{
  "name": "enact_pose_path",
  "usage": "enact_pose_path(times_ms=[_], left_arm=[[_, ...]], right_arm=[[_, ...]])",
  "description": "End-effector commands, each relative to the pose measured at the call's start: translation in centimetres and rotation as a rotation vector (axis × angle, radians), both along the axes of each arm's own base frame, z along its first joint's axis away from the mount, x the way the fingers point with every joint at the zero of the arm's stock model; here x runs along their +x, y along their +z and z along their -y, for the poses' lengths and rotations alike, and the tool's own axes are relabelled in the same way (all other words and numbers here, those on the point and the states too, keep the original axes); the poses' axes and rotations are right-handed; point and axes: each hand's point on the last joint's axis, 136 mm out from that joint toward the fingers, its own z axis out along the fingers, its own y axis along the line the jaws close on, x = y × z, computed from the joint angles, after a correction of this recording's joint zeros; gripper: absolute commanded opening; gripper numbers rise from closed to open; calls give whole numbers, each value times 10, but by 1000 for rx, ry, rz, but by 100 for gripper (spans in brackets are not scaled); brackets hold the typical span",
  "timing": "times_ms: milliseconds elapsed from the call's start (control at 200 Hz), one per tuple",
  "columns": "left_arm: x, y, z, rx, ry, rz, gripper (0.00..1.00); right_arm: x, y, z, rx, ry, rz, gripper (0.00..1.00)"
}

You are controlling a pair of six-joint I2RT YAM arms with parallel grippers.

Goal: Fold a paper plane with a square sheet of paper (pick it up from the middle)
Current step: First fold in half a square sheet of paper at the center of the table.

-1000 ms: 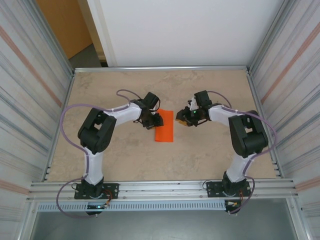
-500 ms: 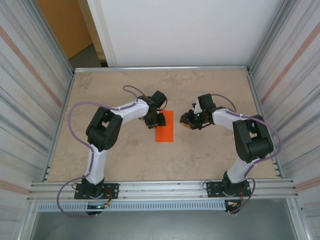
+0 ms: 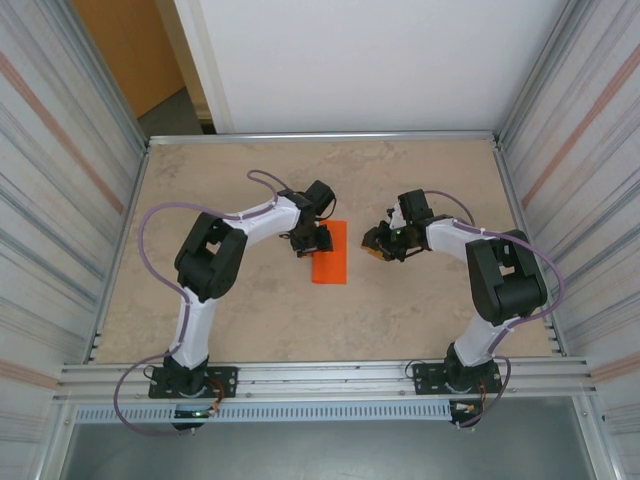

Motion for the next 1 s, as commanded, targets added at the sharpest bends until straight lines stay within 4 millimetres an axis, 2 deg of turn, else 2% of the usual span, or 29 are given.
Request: enact_pose_path(times_ms=[0, 411, 997], left_arm=[[-59, -80, -17, 127, -41, -228, 46], [-63, -90, -17, 130, -85, -247, 47], [-62, -95, -12, 101, -160, -235, 45]], right_arm=[[1, 8, 1, 13, 6, 29, 31], [1, 6, -10, 28, 37, 28, 29], [1, 5, -34, 67, 102, 21, 25]])
